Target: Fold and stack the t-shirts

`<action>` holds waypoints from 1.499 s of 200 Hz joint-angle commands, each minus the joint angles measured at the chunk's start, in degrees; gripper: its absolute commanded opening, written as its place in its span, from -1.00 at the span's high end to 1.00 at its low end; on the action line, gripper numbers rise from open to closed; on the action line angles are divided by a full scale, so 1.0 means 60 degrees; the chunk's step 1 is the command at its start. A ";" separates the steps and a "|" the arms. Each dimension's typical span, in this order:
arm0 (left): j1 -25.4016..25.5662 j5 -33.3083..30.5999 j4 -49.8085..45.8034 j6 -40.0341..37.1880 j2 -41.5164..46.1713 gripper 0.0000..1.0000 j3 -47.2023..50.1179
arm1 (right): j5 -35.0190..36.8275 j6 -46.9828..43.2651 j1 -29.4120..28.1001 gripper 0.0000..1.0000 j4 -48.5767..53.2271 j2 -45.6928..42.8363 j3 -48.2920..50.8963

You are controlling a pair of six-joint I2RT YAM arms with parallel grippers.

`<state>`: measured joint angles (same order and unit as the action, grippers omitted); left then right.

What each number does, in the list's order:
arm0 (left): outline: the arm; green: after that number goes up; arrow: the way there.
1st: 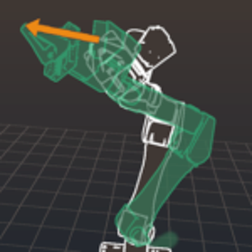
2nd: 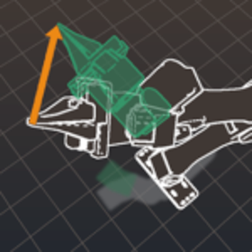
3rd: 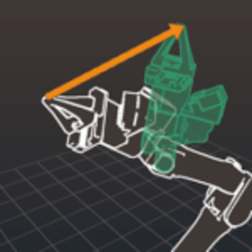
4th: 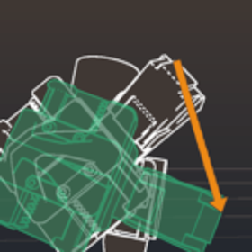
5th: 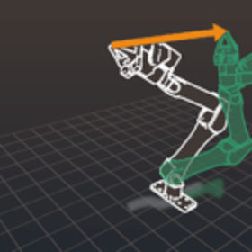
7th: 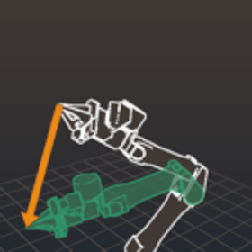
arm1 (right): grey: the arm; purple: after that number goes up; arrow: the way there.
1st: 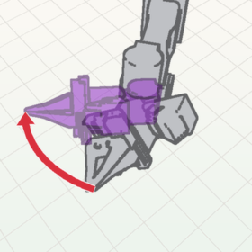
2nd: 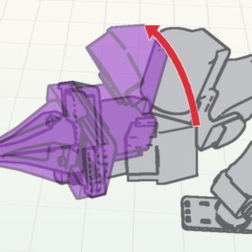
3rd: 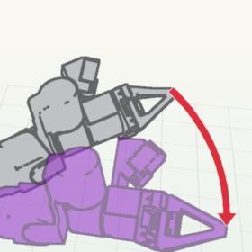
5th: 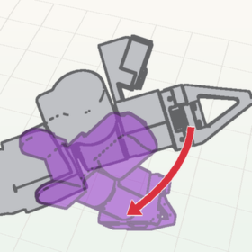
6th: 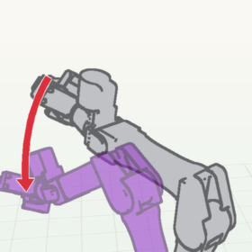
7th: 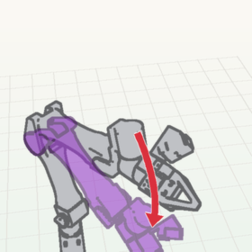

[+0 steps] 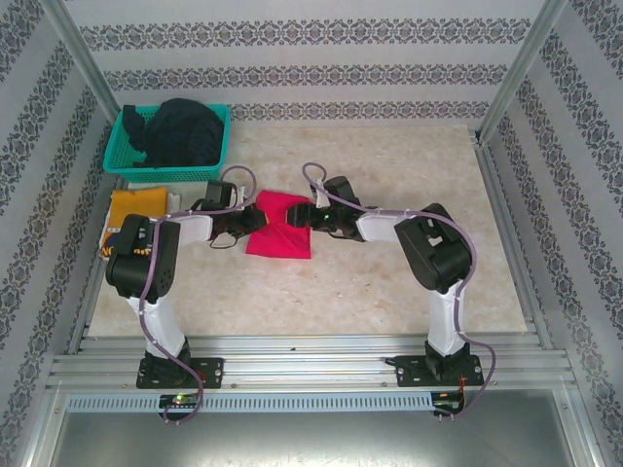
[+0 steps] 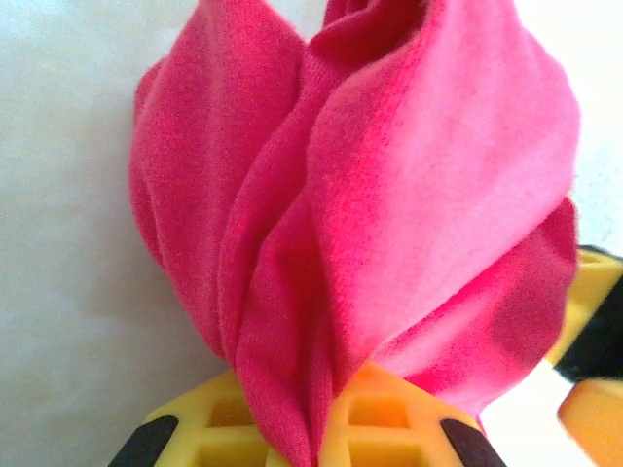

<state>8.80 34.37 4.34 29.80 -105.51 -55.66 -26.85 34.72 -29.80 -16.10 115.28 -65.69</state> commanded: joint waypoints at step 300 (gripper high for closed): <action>-0.4115 -0.6875 -0.8862 -0.8805 0.2280 1.00 -0.5054 | -0.2580 -0.3902 -0.1332 -0.66 -0.0286 -0.0657 -0.1810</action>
<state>-14.57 -3.95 -44.45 -19.84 -90.65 -83.42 -41.63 11.16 -38.00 -17.58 110.15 -74.56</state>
